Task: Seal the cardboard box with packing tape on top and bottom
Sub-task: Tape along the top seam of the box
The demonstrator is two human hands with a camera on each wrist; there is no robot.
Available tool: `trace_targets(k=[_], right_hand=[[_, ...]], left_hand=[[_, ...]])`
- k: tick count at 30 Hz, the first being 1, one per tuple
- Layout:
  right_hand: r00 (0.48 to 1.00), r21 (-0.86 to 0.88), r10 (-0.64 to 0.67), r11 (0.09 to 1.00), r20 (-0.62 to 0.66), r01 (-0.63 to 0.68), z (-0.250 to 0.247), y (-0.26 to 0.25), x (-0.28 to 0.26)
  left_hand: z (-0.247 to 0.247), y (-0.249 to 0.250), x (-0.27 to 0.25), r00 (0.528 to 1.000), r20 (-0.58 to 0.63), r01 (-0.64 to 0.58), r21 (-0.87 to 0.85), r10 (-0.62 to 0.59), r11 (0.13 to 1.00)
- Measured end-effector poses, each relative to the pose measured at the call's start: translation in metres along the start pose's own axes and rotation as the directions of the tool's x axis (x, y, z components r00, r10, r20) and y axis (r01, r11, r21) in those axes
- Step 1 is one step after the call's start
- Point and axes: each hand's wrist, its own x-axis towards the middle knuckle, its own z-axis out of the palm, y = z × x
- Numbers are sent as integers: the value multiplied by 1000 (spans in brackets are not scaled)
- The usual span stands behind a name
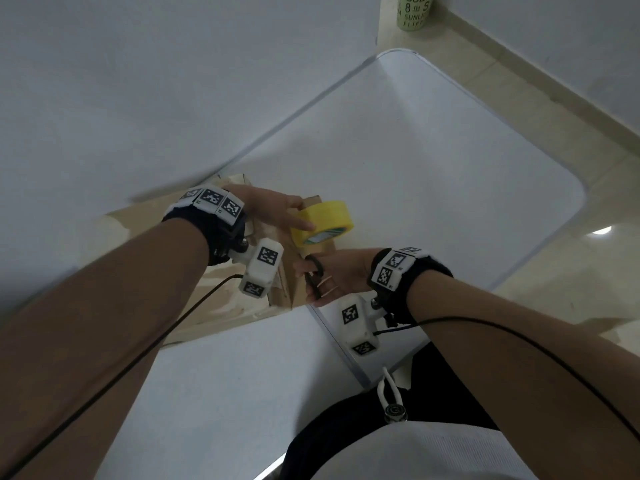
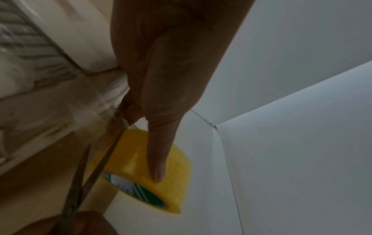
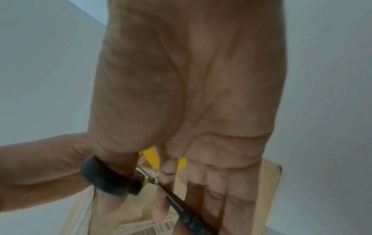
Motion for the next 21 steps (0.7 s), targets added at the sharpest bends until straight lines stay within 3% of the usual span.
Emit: trace_targets(k=[14,18,21], right_hand=[[988,-137,-149,981,-51,141,-3,0,12],[993,-218,-114,970,-10,109,-4,-3,10],[999,-334,-40,942,-18,31,-9,-6,8]], left_hand=[[1,1,-6,999,-49,-8,-53,5,999],[16,3,0,998,-15,-58,-346,57,936],[27,0,10,997,-19,-73,-397,72,915]])
